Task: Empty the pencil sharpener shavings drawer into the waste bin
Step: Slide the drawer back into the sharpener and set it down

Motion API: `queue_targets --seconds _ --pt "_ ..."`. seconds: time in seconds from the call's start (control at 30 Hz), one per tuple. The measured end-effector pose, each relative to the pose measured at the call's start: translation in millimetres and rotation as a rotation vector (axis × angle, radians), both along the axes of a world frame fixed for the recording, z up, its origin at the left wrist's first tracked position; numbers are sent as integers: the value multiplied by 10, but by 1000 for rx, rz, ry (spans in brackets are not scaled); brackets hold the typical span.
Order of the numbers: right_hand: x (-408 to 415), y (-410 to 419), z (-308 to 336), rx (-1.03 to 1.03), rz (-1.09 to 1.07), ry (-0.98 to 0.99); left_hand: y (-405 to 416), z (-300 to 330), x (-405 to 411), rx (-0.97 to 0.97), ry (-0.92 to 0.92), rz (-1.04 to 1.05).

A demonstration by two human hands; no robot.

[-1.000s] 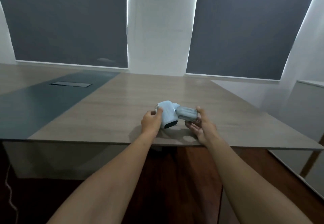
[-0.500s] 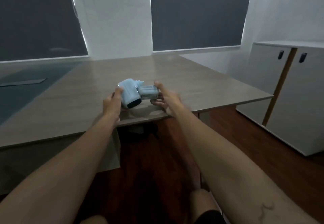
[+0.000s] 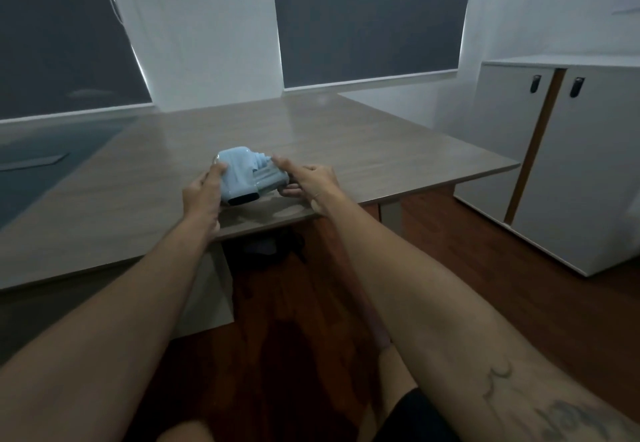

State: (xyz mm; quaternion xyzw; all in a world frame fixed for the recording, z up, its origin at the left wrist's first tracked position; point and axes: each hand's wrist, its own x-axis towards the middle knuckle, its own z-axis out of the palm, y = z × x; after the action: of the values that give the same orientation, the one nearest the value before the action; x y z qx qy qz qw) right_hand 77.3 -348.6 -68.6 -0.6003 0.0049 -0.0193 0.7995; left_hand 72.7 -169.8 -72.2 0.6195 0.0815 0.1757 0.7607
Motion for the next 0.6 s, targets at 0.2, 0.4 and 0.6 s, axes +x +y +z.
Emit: queue_targets --seconds 0.2,0.4,0.6 --pt "9 -17 -30 -7 13 -22 11 -2 -1 -19 -17 -33" --pt "-1 4 -39 -86 31 -32 -11 10 -19 -31 -21 -63" --pt "-24 6 -47 -408 36 -68 5 -17 -11 17 -18 -111"
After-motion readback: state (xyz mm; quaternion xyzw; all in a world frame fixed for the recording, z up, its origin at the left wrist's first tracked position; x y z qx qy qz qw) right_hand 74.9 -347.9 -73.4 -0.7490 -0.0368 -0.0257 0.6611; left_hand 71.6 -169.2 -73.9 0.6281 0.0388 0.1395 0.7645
